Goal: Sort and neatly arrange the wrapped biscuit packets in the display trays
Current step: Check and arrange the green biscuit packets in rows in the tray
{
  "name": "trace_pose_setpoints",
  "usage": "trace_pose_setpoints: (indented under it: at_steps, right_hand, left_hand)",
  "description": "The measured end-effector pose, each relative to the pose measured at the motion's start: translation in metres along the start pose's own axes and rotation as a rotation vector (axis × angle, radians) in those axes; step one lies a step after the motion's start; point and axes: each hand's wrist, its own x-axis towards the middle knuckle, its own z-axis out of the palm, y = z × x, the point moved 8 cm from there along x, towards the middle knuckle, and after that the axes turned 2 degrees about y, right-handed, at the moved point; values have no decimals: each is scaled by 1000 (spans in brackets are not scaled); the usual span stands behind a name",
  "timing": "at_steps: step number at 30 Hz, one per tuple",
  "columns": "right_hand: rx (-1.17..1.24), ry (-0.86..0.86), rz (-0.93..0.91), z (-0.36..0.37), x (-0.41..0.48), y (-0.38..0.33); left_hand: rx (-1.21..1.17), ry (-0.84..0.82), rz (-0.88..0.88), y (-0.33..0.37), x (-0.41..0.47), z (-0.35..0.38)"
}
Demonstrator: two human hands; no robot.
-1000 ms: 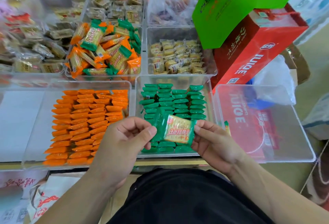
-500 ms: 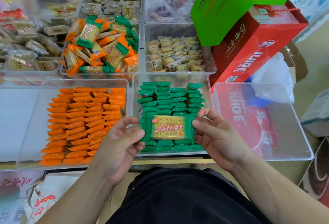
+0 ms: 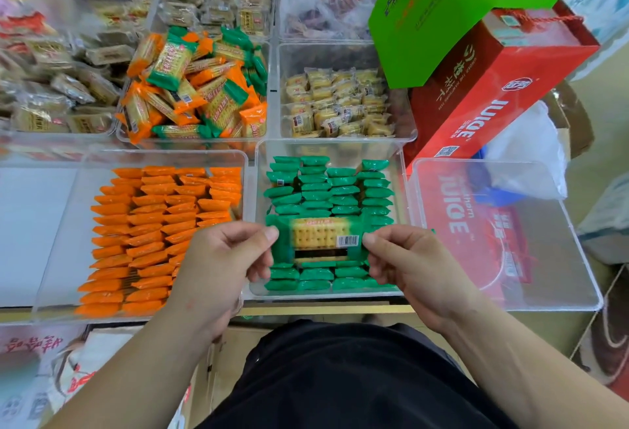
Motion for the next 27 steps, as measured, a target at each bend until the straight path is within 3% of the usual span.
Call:
trace_pose_setpoints:
  at_steps: [4,7,11,17,19,23,27]
  right_hand:
    - [101,-22,159,7,2,15]
    - [40,7,157,5,4,20]
    - [7,50,128,1,4,13]
    - [227,60,126,0,16,8]
    - [195,99,87,-6,24,9]
    - [137,209,-12,-24,37,14]
    - [-172,295,-88,-41,47,22]
  left_hand:
    - [-391,-122,-292,-21,1,15]
    - [-428,-139,-298,-24,1,18]
    - [-70,-61,-100,-16,3,8]
    - [305,-76,276,5,6,18]
    - [390,-122,316,2,13,26]
    - [394,-261,225,-21,32,43]
    - [695,-128,316,-41,63,44]
